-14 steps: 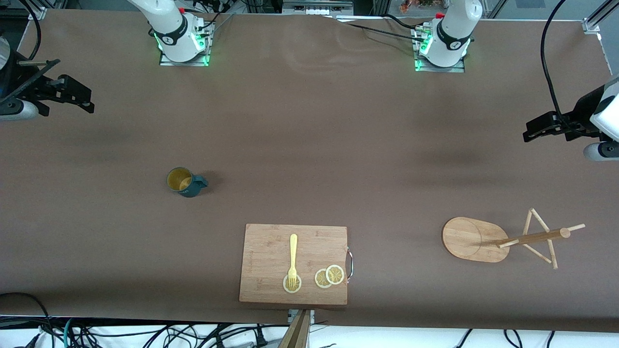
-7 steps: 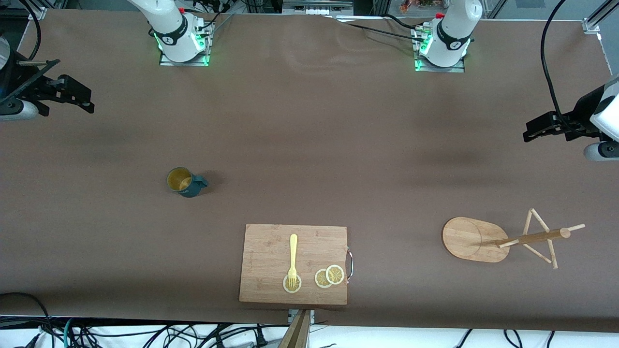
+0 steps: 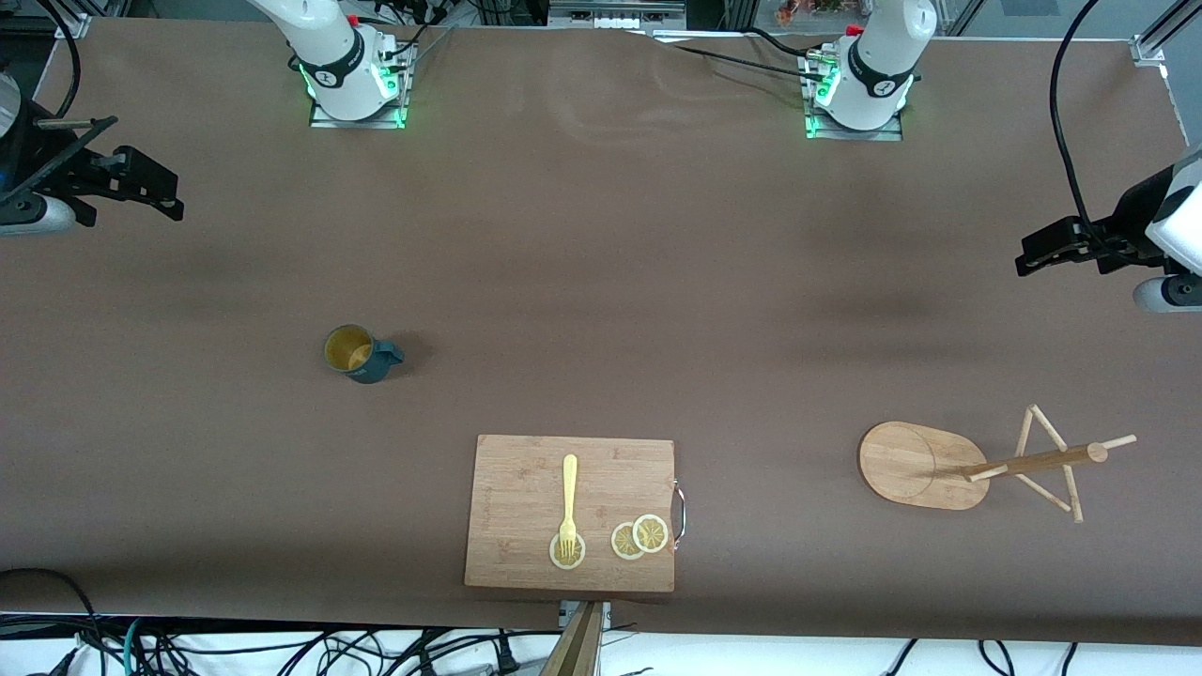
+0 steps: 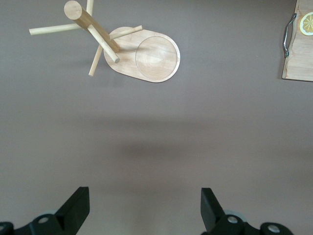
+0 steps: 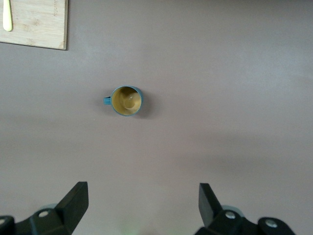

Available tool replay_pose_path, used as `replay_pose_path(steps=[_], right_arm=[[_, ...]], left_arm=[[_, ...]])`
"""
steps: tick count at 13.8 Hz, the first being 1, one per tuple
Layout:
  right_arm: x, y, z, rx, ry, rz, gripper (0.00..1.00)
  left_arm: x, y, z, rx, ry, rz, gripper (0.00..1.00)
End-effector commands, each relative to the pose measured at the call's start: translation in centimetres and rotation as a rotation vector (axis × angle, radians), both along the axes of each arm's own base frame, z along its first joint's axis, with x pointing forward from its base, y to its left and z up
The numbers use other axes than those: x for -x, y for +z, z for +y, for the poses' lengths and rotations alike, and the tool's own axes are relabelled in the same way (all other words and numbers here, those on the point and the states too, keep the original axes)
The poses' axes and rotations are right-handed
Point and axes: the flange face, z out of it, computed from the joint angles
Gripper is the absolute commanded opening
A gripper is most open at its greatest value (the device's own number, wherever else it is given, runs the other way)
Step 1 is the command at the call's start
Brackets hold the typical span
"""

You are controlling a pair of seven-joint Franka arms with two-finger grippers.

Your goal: Pass cup and hang on rack

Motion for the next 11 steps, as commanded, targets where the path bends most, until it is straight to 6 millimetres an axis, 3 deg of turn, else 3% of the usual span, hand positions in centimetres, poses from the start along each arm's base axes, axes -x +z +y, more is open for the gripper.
replay_pose_path(steps=[1,3,5,6,7,8,11], right_arm=[[-1.1,-1.3,0.9,0.001,0.008,0.005,1.0],[-2.5,-4.4,3.1,0.018,0.045,0.052,1.0],[-2.9,-5.6,3.6,0.026,0.047,0.073,1.0],[-3.3,-7.3,3.7,0.03,0.053,0.108,1.0],[-4.6,-11.4,4.0,0.044,0.055,0.18,1.0],[-5.0,-14.0,4.3,0.054,0.061,0.248,1.0],[-5.5,-14.6,3.8,0.04,0.041,0.233,1.0]], left_arm=[[-0.1,0.2,0.0,0.016,0.016,-0.008,1.0],[-0.1,0.2,0.1,0.016,0.016,-0.008,1.0],[-0.1,0.2,0.4,0.016,0.02,-0.008,1.0],[-0.1,0.2,0.4,0.016,0.02,-0.008,1.0],[-0.1,0.2,0.3,0.015,0.02,-0.008,1.0],[-0.1,0.2,0.2,0.017,0.02,-0.008,1.0],[-0.1,0.2,0.3,0.015,0.02,-0.008,1.0]])
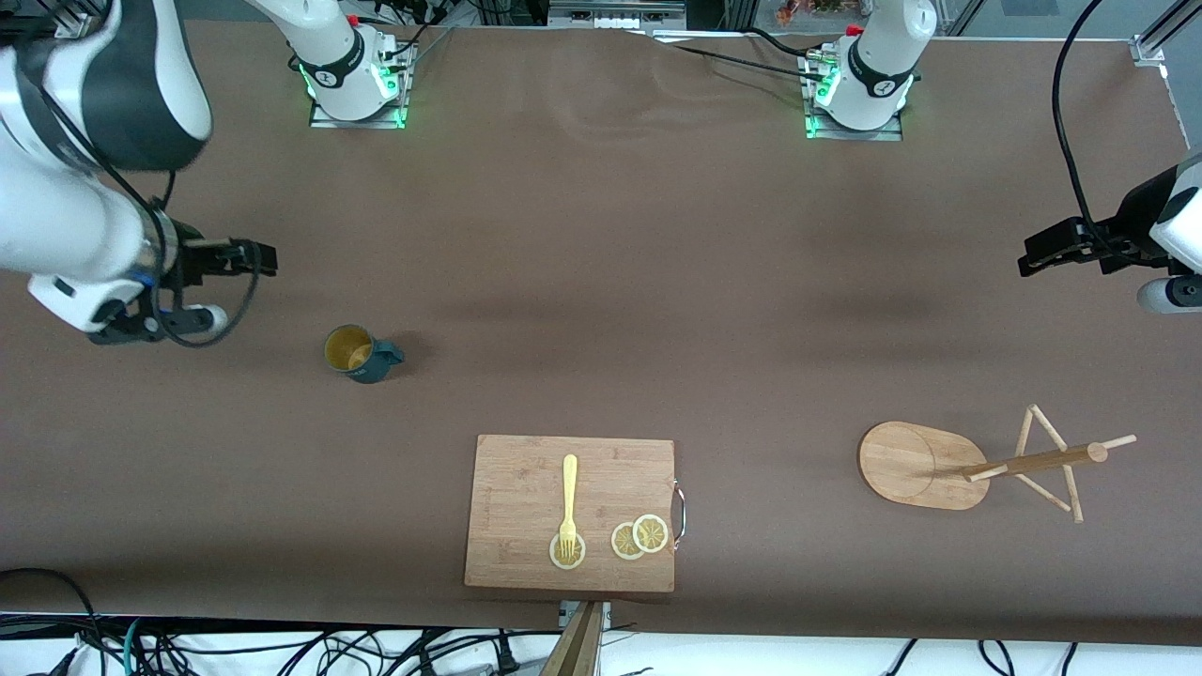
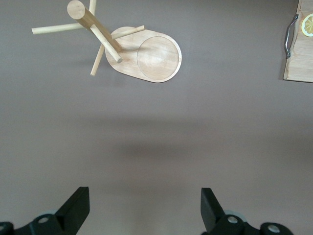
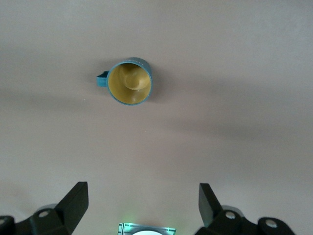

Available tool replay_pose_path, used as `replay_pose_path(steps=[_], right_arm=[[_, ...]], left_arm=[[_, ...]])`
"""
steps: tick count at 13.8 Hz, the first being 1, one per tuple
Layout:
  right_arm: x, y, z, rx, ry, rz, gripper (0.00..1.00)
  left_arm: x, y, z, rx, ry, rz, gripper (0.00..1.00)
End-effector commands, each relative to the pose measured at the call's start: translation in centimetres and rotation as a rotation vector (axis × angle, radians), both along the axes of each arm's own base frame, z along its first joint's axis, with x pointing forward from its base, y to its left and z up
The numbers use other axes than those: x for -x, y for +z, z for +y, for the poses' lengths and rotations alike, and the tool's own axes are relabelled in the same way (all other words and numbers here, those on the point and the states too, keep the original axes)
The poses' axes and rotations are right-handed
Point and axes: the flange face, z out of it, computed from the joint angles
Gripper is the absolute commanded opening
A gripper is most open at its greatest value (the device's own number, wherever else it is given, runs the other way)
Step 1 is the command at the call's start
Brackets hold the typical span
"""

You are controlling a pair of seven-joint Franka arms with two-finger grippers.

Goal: Pass cup and hang on rack
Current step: 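Reach the right gripper down to the teal mug's rim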

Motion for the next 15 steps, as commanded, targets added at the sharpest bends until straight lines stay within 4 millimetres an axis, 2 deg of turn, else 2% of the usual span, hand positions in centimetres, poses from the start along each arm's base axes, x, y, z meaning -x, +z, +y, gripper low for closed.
replay_pose_path(steps=[1,10,14,15], right_arm=[[-0.6,-0.3,-0.7,-0.009,-0.015,-0.032,1.0],[1.5,-12.0,-1.5,-0.032,-0.018,-0.135,1.0],[0.9,-16.9,-1.4,-0.031,-0.016,-0.169,0.99],[0.8,-17.2,-1.3,-0.034,-0.019,-0.172,0.99]], left_arm=[[-0.1,0.3,-0.1,0.016,0.014,-0.009,1.0],[-0.1,0.3,-0.1,0.016,0.012,-0.009,1.0],[-0.1,0.2,-0.2,0.016,0.011,-0.007,1.0],[-0.2,0.1,-0.2,0.016,0.011,-0.006,1.0]])
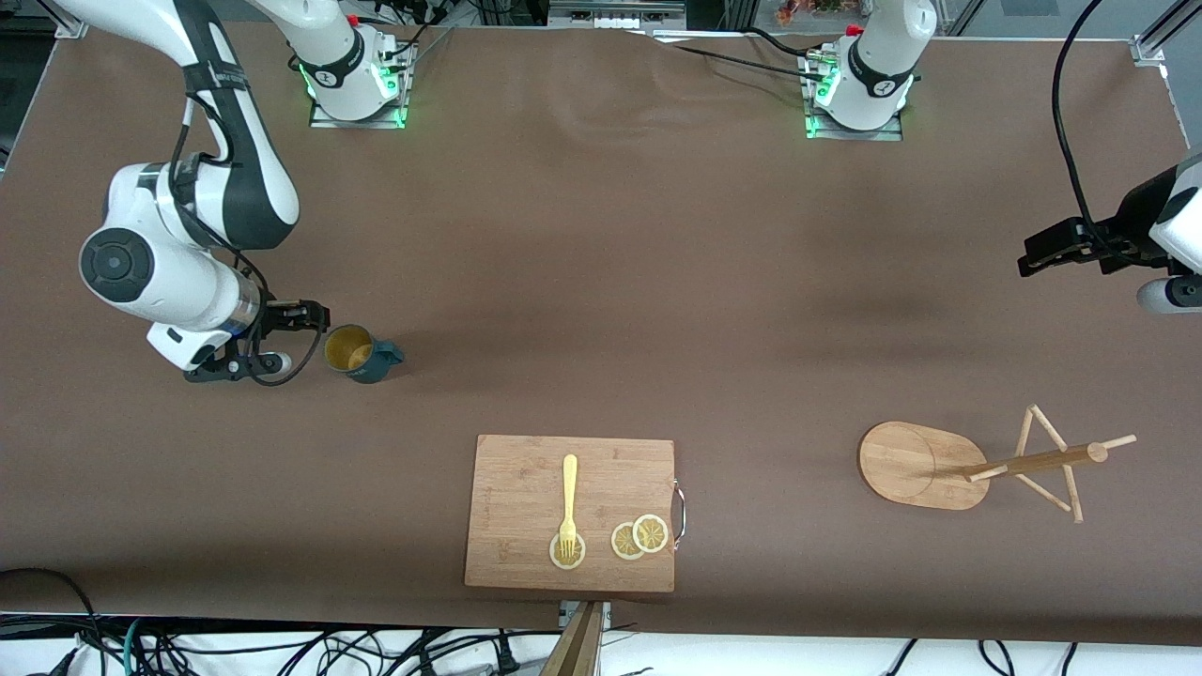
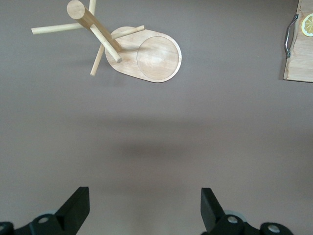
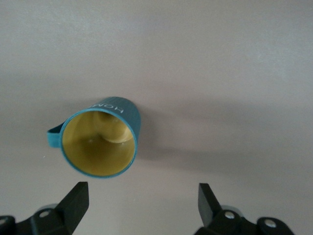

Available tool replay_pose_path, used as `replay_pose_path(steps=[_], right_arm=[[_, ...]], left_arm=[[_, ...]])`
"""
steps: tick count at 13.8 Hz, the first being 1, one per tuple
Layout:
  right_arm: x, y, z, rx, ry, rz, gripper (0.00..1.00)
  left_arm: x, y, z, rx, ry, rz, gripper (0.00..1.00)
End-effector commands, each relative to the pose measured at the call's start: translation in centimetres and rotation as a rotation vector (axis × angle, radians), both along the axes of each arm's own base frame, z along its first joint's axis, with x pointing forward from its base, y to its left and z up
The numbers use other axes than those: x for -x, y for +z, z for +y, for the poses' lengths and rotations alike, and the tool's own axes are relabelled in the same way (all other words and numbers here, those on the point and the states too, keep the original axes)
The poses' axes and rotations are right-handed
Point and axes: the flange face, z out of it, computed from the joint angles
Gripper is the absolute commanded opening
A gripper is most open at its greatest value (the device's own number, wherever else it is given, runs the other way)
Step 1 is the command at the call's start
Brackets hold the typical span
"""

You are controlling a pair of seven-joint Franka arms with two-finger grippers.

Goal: Pass cup and hang on rack
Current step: 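Reach the right gripper down to the teal mug's rim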

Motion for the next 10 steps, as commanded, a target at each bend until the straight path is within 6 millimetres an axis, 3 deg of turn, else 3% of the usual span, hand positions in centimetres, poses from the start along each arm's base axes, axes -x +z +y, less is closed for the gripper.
replay_pose_path(steps=[1,10], right_arm=[[-0.1,-1.2,0.0,-0.022,-0.012,-0.008,0.97],[-0.9,-5.8,1.1,-0.046,-0.024,-0.036,0.8]], left_arm=[[-0.2,0.1,-0.2,0.016,0.011,-0.006,1.0],[-0.2,0.1,-0.1,0.016,0.013,-0.006,1.0]])
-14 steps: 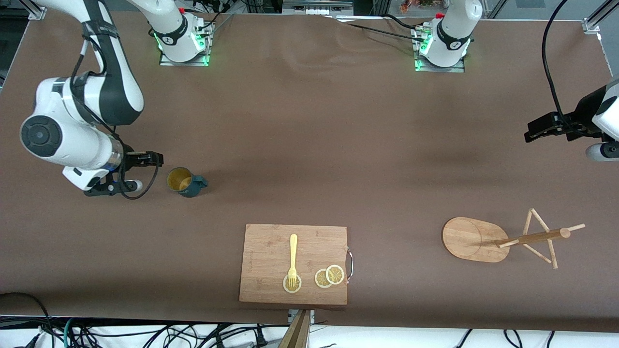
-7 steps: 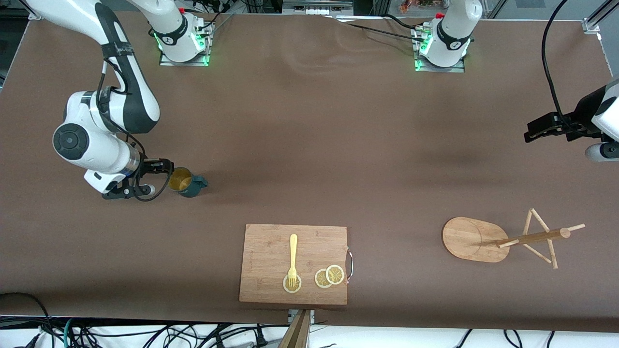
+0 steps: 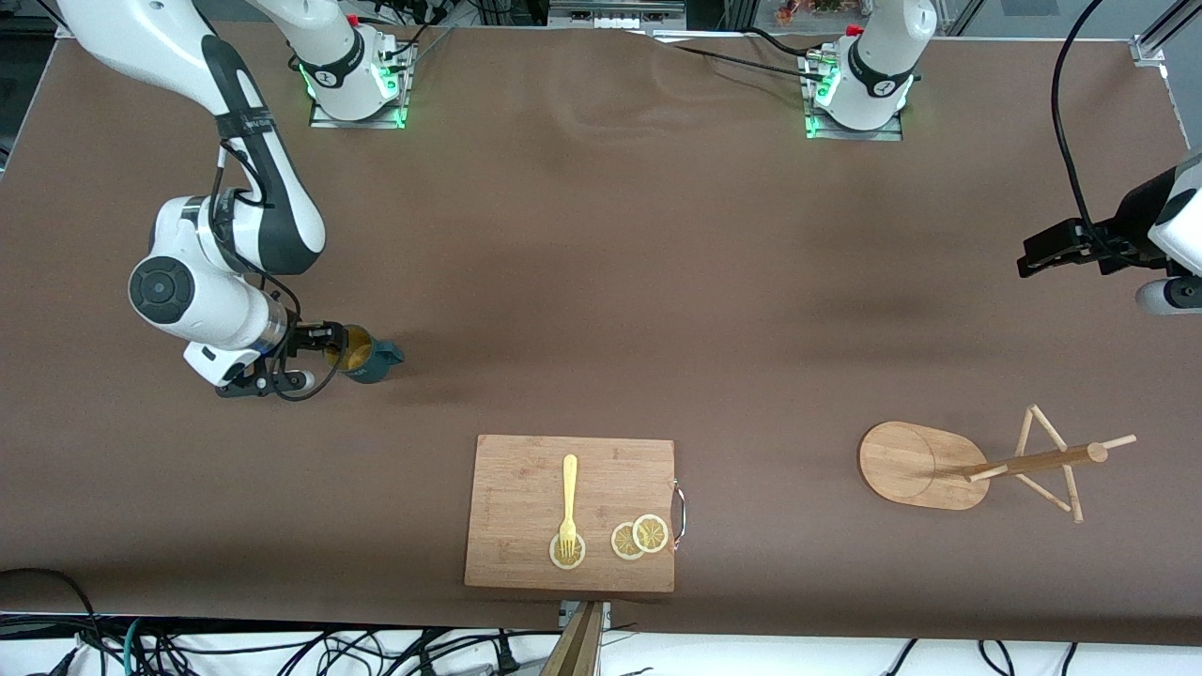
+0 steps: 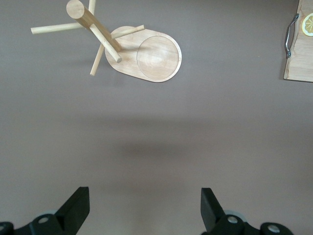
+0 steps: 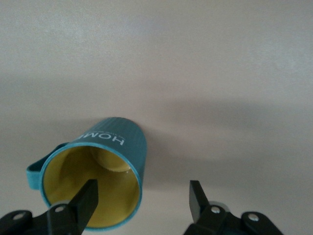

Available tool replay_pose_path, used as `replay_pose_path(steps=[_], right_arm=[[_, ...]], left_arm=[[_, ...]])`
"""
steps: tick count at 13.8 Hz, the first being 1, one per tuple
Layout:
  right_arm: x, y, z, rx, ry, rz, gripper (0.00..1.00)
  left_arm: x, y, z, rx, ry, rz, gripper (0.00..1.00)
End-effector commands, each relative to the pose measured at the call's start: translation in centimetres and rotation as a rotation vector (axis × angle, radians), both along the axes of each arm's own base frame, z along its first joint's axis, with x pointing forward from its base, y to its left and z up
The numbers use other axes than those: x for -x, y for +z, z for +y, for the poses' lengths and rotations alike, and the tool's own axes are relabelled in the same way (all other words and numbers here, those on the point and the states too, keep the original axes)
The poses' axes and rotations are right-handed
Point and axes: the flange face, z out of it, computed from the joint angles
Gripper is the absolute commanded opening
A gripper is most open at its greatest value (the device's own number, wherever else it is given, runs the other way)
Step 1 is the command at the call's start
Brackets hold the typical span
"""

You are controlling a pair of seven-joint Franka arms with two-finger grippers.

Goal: Pass cup and hang on rack
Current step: 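Reach the right gripper down to the teal mug's rim, then close the right gripper on the mug rim and lift it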

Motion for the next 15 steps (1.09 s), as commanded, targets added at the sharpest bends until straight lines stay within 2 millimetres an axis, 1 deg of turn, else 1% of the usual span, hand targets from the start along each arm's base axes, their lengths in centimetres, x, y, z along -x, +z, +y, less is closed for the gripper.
replay_pose_path(steps=[1,2,4,5,6,8,9,13,15], right_arm=[[-0.05,-0.59,0.32,-0.016,-0.005,-0.011,0.75],[-0.05,-0.59,0.32,-0.016,-0.005,-0.01,0.68],[-0.04,-0.59,0.41,-0.016,-0.005,-0.01,0.49],[-0.02,-0.68,0.41,-0.017,-0.008,-0.009,0.41],[0.02,-1.06,0.45,-0.027,-0.021,-0.002,0.38],[0.03,-1.44,0.73,-0.055,-0.046,0.004,0.35],[-0.01,-1.42,0.73,-0.055,-0.046,0.001,0.31],[-0.01,-1.42,0.73,-0.055,-0.046,0.001,0.07],[0.01,-1.43,0.73,-0.055,-0.044,0.002,0.01]], left_arm=[[-0.12,0.21,-0.12,0.016,0.013,-0.008,1.0],[-0.12,0.21,-0.12,0.016,0.013,-0.008,1.0],[-0.12,0.21,-0.21,0.016,0.011,-0.008,1.0],[-0.12,0.21,-0.21,0.016,0.011,-0.008,1.0],[-0.12,0.21,-0.21,0.016,0.011,-0.008,1.0],[-0.12,0.21,-0.21,0.016,0.011,-0.008,1.0],[-0.12,0.21,-0.21,0.016,0.011,-0.008,1.0],[-0.12,0.21,-0.21,0.016,0.011,-0.008,1.0],[-0.12,0.21,-0.21,0.016,0.011,-0.008,1.0]])
